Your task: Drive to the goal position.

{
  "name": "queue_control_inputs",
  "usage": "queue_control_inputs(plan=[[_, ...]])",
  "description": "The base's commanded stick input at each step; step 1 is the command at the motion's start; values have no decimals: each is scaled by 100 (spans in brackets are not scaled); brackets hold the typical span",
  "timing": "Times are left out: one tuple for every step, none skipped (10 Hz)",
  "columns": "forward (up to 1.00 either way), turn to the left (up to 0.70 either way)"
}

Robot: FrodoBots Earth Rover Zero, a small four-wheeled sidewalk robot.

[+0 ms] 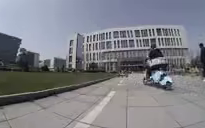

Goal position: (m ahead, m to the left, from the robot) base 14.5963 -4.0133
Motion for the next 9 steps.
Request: queue_control_inputs(plan=[[0, -100], [0, -100], [0, -59], [0, -17], [0, -34], [0, -51], [0, -68], [0, -84], [0, -100]])
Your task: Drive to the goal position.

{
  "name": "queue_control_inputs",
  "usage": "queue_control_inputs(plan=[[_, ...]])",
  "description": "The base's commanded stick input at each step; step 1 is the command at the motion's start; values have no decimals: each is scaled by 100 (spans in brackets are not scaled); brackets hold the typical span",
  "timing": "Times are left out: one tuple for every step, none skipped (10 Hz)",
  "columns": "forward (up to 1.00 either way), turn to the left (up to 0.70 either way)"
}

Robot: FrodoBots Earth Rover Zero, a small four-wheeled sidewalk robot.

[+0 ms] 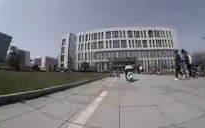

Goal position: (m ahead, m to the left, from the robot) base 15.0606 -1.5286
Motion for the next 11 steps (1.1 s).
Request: queue_control_inputs(plan=[[0, -100], [0, -100], [0, -100], [0, -90], [0, -76], [0, -58], [0, -41], [0, -24], [0, -9], [0, -8], [0, -8]])
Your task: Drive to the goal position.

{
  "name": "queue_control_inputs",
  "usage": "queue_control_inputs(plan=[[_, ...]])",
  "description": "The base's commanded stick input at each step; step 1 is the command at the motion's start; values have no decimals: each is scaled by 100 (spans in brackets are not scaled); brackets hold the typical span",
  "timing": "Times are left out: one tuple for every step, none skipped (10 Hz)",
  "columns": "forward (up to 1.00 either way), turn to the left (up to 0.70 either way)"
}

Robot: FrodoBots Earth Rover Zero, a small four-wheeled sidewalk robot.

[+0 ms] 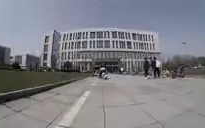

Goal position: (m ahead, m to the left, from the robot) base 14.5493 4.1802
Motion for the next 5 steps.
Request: queue_control_inputs(plan=[[0, -8], [0, -8], [0, -8], [0, -8], [0, -8]])
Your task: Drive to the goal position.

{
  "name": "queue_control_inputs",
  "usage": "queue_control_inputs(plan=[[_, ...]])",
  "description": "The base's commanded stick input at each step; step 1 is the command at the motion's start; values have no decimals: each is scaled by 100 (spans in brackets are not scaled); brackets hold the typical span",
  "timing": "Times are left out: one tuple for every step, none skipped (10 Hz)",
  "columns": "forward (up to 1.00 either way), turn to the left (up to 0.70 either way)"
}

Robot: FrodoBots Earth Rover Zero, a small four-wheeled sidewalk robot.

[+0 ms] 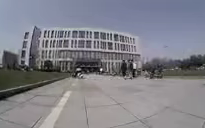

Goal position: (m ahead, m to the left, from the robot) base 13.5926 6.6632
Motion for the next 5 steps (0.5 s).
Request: queue_control_inputs(plan=[[0, -8], [0, -8], [8, -8], [58, -5], [100, -3]])
